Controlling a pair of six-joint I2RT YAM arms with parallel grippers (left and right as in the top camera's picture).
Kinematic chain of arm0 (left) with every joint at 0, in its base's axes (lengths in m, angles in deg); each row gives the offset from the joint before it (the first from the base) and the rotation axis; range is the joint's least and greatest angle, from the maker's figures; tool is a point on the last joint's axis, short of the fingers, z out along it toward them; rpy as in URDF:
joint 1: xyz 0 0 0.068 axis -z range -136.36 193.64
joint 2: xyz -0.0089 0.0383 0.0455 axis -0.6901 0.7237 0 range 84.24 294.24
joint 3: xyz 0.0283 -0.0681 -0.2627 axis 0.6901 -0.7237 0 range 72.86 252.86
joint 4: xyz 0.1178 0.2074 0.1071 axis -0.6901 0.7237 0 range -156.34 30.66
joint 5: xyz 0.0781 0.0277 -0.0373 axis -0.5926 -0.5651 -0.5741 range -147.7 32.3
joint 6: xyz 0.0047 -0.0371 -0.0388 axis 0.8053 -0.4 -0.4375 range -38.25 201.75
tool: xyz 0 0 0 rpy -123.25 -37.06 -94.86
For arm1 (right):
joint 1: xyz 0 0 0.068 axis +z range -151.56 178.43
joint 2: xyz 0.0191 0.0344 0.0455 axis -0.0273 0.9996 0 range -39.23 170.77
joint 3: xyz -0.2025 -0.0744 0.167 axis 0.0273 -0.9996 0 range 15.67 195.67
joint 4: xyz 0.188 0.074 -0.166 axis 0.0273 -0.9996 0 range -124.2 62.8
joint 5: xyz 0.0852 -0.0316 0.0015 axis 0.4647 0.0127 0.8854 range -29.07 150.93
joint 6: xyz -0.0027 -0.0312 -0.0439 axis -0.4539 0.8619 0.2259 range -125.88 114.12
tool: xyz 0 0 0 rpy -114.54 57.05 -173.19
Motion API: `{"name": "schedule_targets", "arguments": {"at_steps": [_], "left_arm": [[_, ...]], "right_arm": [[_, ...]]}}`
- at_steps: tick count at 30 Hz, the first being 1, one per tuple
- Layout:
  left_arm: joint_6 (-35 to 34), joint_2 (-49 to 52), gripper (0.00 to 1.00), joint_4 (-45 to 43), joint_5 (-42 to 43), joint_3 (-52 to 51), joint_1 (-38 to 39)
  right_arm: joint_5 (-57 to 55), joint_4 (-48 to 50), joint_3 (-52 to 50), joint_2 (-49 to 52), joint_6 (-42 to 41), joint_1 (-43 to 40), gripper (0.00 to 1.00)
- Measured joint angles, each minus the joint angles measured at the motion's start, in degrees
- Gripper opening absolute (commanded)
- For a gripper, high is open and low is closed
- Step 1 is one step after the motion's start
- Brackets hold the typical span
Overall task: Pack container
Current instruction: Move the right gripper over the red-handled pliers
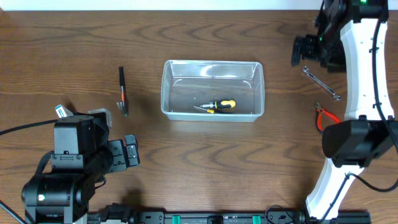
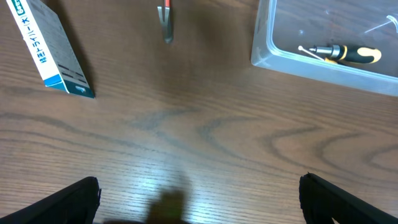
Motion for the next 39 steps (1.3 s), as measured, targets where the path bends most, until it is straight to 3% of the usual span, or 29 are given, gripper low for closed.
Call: {"name": "schedule_targets", "arguments": {"at_steps": [4,10,15,18,24,30,39], "left_arm": [[0.0,0.0,0.98,0.0,0.0,0.0,0.0],[0.0,0.0,0.98,-0.4,0.0,0.0,0.0],[0.0,0.0,0.98,-1.0,0.0,0.0,0.0],[0.0,0.0,0.98,-1.0,0.0,0.0,0.0],[0.0,0.0,0.98,-1.0,0.0,0.0,0.0],[0.0,0.0,0.98,-1.0,0.0,0.0,0.0],[0.0,0.0,0.98,-1.0,0.0,0.0,0.0]], "right_arm": [[-1.3,0.0,-10.3,-7.9,-0.1,0.1,0.99],[-3.9,3.2,-24.8,-28.3,-0.3,0.0,0.99],[-5.8,13.3,-40.9,-43.2,0.4,-0.8,0.99],[-5.7,20.6,-50.4,-47.1,3.6,-2.4,0.99],[-0.2,29.3,-62.7,-42.2,11.5,-9.8,0.99],[1.7,34.4,-63.4,-32.0,17.1,-15.6,0.99],[2.8,41.5,-63.4,-20.4,19.9,-15.9,0.99]]}}
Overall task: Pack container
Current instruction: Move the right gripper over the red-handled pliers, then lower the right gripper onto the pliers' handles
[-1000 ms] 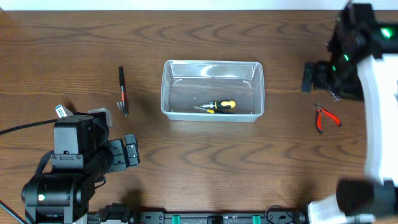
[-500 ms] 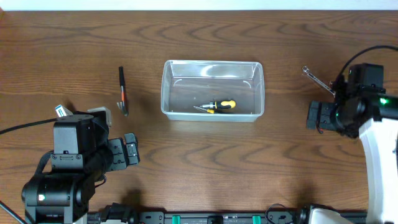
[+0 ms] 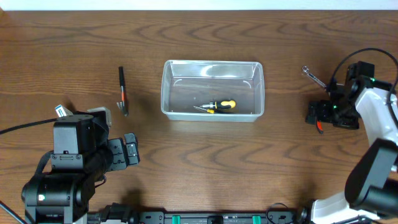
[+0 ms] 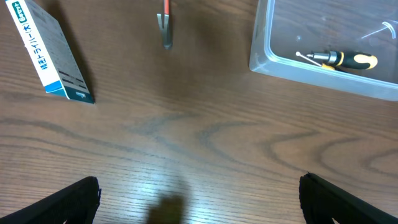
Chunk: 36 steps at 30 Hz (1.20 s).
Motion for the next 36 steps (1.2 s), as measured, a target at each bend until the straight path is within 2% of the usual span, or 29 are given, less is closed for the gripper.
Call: {"name": "schedule_targets", "arguments": {"at_steps": [12,30,34,36], "left_arm": [[0.0,0.0,0.98,0.0,0.0,0.0,0.0],[0.0,0.0,0.98,0.0,0.0,0.0,0.0],[0.0,0.0,0.98,0.0,0.0,0.0,0.0],[0.0,0.0,0.98,0.0,0.0,0.0,0.0]], "right_arm": [[0.5,8.1,0.0,6.8,4.7,0.0,0.99],[0.0,9.5,0.4,10.4,8.4,0.1,0.95],[-0.7,9.4,0.6,10.7,8.4,0.3,0.88],[-1.2,9.6,0.7,10.8,8.5,0.3,0.78]]}}
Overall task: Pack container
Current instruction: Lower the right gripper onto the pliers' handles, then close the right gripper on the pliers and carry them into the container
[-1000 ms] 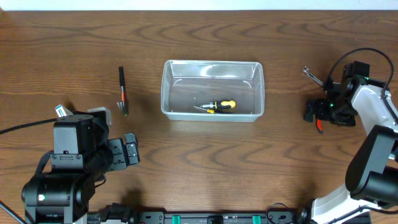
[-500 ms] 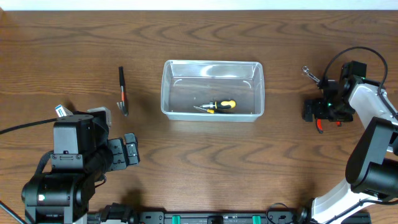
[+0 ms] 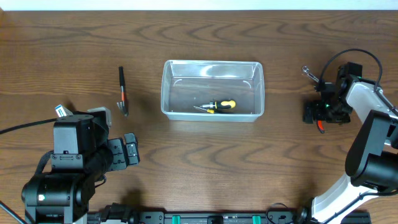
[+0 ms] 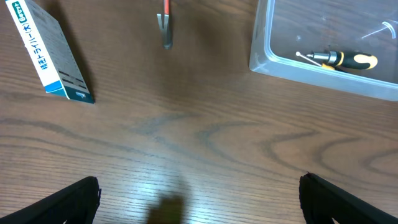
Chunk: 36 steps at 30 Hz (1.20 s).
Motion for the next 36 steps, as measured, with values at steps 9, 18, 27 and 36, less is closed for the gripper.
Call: {"name": "schedule_targets", "arguments": {"at_steps": [9,18,27,36], "left_arm": [[0.0,0.0,0.98,0.0,0.0,0.0,0.0],[0.0,0.0,0.98,0.0,0.0,0.0,0.0],[0.0,0.0,0.98,0.0,0.0,0.0,0.0],[0.0,0.0,0.98,0.0,0.0,0.0,0.0]], "right_arm": [[-0.4,0.5,0.1,0.2,-0.3,0.0,0.40],[-0.1,0.5,0.1,0.2,-1.7,0.0,0.15],[0.3,0.4,0.2,0.2,-2.5,0.0,0.01],[0.7,-10.4,5.9,1.0,-5.1,3.9,0.01]]}}
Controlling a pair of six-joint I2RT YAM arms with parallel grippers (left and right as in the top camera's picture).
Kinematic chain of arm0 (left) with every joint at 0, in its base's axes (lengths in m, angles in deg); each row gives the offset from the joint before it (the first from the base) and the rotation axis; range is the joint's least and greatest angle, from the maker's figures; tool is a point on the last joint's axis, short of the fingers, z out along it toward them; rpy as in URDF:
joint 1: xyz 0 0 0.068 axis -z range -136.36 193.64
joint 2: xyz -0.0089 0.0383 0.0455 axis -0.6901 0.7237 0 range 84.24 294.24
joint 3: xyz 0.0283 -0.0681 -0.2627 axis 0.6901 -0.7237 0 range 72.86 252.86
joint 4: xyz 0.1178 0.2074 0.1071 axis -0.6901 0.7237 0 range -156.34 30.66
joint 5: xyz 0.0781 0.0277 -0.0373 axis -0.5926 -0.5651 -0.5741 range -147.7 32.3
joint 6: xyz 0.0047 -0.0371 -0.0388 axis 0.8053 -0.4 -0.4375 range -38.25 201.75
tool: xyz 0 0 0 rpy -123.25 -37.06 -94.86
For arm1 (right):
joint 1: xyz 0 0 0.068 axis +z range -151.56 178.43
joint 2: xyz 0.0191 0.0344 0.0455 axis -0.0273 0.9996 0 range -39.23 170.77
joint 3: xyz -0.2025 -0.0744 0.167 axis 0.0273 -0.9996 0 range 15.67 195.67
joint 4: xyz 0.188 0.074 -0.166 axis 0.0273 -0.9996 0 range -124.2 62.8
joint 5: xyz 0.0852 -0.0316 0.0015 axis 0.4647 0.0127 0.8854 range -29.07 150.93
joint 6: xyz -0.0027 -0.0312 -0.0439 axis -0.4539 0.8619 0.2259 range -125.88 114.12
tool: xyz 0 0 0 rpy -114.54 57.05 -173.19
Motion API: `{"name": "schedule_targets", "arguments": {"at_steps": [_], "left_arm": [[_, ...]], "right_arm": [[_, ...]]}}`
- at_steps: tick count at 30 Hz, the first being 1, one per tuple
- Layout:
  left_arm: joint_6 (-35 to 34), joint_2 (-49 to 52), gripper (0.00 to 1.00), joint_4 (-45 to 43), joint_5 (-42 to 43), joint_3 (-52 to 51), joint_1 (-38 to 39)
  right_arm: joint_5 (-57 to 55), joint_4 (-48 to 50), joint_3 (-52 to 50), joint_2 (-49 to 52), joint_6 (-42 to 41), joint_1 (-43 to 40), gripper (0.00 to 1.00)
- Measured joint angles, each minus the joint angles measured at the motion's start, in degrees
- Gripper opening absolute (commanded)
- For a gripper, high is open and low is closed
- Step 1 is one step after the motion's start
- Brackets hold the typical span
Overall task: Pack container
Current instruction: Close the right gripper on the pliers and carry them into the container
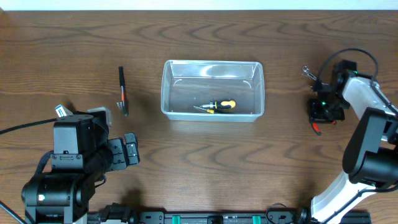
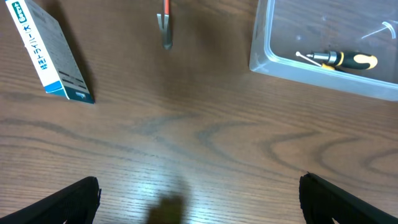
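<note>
A clear plastic container (image 1: 252, 92) sits mid-table with a yellow-and-black screwdriver (image 1: 217, 106) inside; the left wrist view also shows that container (image 2: 273, 43) and screwdriver (image 2: 339, 59). My right gripper (image 1: 324, 112) is low over the red-handled pliers (image 1: 316, 129), hiding most of them; whether its jaws grip them is hidden. A silver wrench (image 1: 309, 73) lies just behind it. My left gripper (image 1: 132, 150) rests open at the front left, its fingers (image 2: 68, 202) wide apart over bare wood.
A slim black-and-orange tool (image 1: 122, 90) lies left of the container, its tip (image 2: 165, 25) showing in the left wrist view. A small white-and-blue box (image 2: 46, 53) lies by the left arm.
My right gripper has shifted slightly right over the pliers, and its wrist has turned a little. The left arm, container and other tools stay as they were.
My right arm was first raised at the back right, with the wrench and red pliers lying bare on the table. Then its gripper was down at the pliers. It has stayed over them since, with small shifts. The left arm stayed still.
</note>
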Motion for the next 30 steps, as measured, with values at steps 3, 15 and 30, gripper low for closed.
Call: {"name": "schedule_targets", "arguments": {"at_steps": [3,15,30], "left_arm": [[0.0,0.0,0.98,0.0,0.0,0.0,0.0],[0.0,0.0,0.98,0.0,0.0,0.0,0.0],[0.0,0.0,0.98,0.0,0.0,0.0,0.0]], "right_arm": [[-0.3,-4.5,6.6,-0.4,-0.2,3.7,0.01],[-3.7,-9.9,30.6,-7.8,9.5,30.7,0.01],[-1.9,-2.5,29.9,11.1,18.6,39.8,0.01]]}}
